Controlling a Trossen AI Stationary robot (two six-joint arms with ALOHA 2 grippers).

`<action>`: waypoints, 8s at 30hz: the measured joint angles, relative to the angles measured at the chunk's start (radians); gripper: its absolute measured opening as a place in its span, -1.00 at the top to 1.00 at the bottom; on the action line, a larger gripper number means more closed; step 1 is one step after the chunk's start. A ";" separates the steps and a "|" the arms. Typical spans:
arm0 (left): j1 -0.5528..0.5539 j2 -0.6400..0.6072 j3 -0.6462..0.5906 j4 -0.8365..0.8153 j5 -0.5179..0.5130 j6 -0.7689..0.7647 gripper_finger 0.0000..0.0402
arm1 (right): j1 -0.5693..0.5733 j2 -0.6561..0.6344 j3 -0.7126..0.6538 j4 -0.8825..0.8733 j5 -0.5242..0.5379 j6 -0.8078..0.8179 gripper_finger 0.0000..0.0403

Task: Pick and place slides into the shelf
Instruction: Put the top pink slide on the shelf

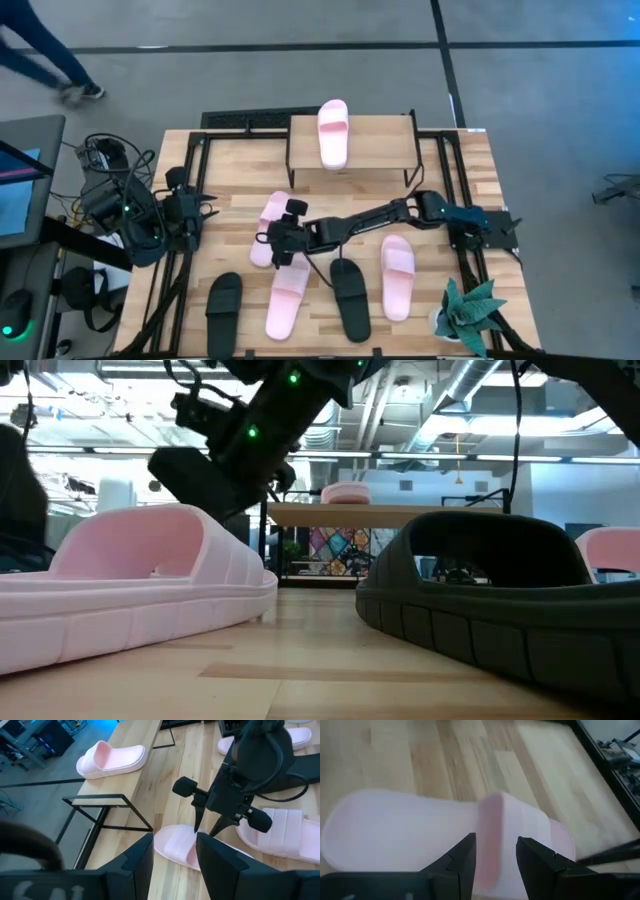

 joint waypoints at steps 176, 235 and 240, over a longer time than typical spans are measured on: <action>0.239 0.088 0.001 0.071 -0.537 -0.222 0.31 | -0.383 -1.206 -0.782 -0.218 0.143 -0.229 1.00; 0.239 0.089 0.001 0.081 -0.516 -0.274 0.31 | -0.781 -0.977 -0.856 0.103 -0.236 -0.386 1.00; 0.239 0.089 0.001 0.081 -0.516 -0.274 0.31 | -0.785 -0.977 -0.856 0.103 -0.264 -0.385 0.99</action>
